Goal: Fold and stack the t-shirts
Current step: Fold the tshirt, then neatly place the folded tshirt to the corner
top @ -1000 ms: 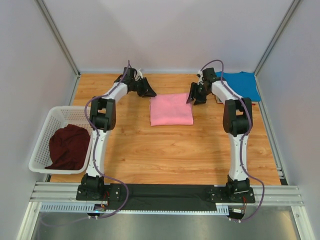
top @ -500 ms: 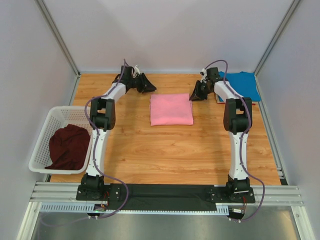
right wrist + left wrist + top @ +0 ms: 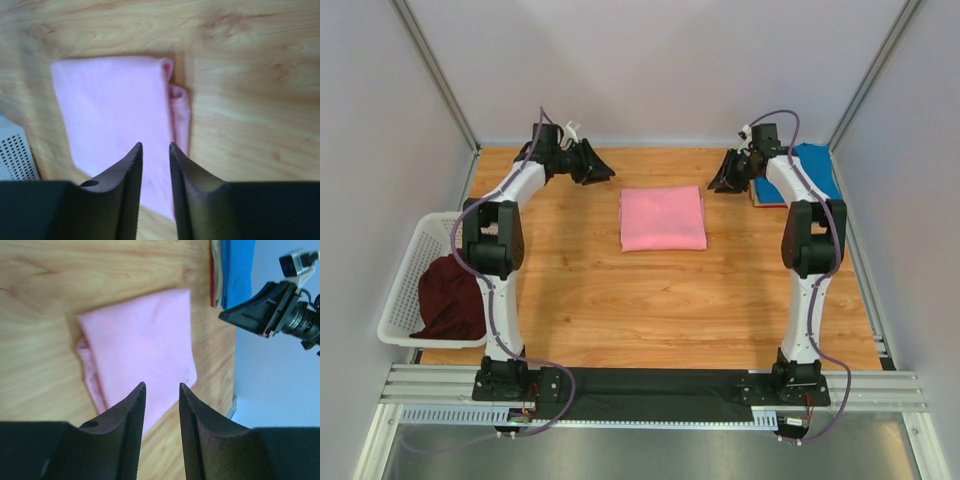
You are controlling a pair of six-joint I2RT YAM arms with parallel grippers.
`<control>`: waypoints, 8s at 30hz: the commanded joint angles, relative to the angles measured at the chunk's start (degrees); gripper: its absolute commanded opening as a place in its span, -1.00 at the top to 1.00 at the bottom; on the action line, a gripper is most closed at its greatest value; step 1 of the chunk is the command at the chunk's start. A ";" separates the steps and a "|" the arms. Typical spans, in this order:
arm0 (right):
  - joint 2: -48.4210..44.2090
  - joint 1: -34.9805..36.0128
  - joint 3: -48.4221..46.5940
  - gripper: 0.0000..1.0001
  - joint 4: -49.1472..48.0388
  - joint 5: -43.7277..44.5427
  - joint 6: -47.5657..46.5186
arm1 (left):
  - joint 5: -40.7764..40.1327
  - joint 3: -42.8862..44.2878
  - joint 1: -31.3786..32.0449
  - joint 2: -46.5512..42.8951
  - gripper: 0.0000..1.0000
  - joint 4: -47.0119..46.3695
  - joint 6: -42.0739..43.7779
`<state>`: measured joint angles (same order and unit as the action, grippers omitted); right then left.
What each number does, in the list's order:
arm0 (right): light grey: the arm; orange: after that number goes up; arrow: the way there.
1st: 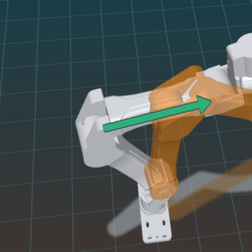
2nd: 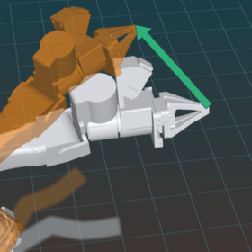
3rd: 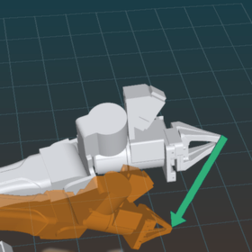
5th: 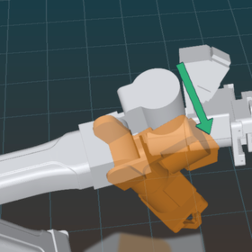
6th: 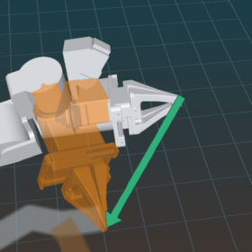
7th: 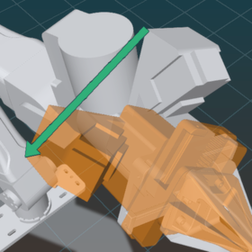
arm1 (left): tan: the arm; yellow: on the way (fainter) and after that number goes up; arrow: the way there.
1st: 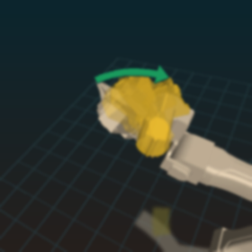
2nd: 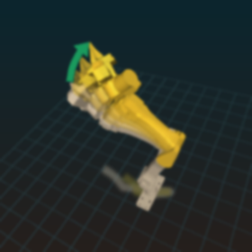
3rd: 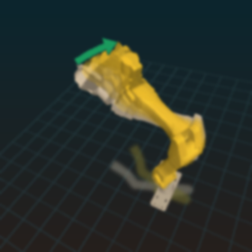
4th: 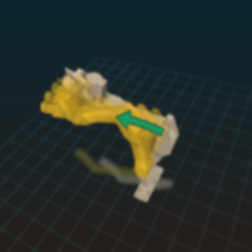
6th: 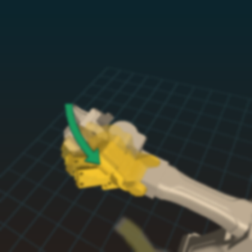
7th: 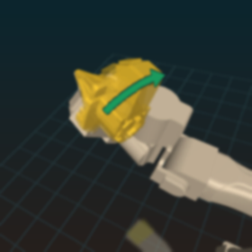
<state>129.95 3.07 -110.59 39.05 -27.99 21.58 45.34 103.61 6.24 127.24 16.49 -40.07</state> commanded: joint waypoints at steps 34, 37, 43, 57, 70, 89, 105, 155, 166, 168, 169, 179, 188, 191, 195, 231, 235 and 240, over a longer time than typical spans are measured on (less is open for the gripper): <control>-11.56 8.44 21.46 0.81 -6.08 -18.15 1.69 | -8.95 -14.41 12.83 -11.31 0.20 9.26 9.40; -10.60 10.46 21.29 0.91 -8.89 -20.78 5.12 | -11.05 -13.61 12.66 -11.49 0.19 11.98 9.40; -8.58 13.63 25.15 0.99 -17.76 -23.77 10.92 | -13.79 -16.94 11.08 -12.89 0.17 12.17 7.12; -3.11 13.45 24.63 0.99 -16.20 -23.61 8.04 | -13.53 -20.38 9.58 -16.94 0.17 10.84 6.85; -9.19 11.35 25.33 0.99 -11.45 -21.93 5.14 | -5.26 -16.78 16.08 -11.14 0.16 -0.14 1.93; -9.53 6.42 27.53 0.99 -6.97 -14.73 0.39 | -14.67 -16.69 16.26 -6.38 0.17 6.79 5.27; -7.44 5.10 11.19 0.08 -2.57 6.01 -0.22 | -11.77 0.09 11.25 -0.34 0.16 9.35 6.76; -25.17 3.34 31.28 -0.10 -9.35 0.39 4.44 | -12.20 -22.95 7.55 -31.59 0.13 15.15 8.87; -32.49 3.79 44.58 -0.09 -8.37 2.86 -0.93 | -11.07 -48.16 8.97 -45.07 0.02 0.57 5.53; -31.16 3.78 44.41 -0.08 -8.55 1.45 -0.76 | -11.07 -45.88 8.96 -42.61 0.02 -0.31 5.45; -30.99 3.87 44.32 -0.08 -8.46 2.14 -0.14 | -10.72 -45.26 9.05 -40.17 0.02 -1.10 5.36; -28.18 3.78 50.11 -0.10 -18.20 -1.27 7.59 | -8.42 -38.68 9.67 -21.69 -0.11 -6.77 4.56; -24.05 3.87 47.05 -0.07 -19.10 -6.20 8.48 | -11.85 -39.36 9.76 -20.45 -0.13 -2.25 3.70; -21.33 3.96 44.76 -0.05 -18.13 -5.85 8.30 | -12.56 -38.49 9.76 -19.58 -0.13 -2.43 2.99; -18.68 3.96 42.82 -0.03 -17.16 -5.76 8.04 | -12.38 -35.50 9.76 -15.54 -0.12 -1.20 2.81; -36.25 11.34 58.99 0.12 -7.50 4.51 9.62 | -12.91 -42.26 11.78 -24.14 0.21 18.13 8.25; -39.68 10.73 57.33 -0.08 -8.19 5.93 7.95 | -15.27 -41.74 11.78 -26.25 0.10 21.90 9.49; -32.41 9.15 45.83 -0.10 -7.05 9.53 3.12 | -17.39 -43.67 11.78 -31.69 0.09 23.94 10.80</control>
<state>94.45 13.47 -58.22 33.43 -21.91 28.10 29.87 60.99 17.96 100.47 36.99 -31.51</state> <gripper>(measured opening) 0.549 0.453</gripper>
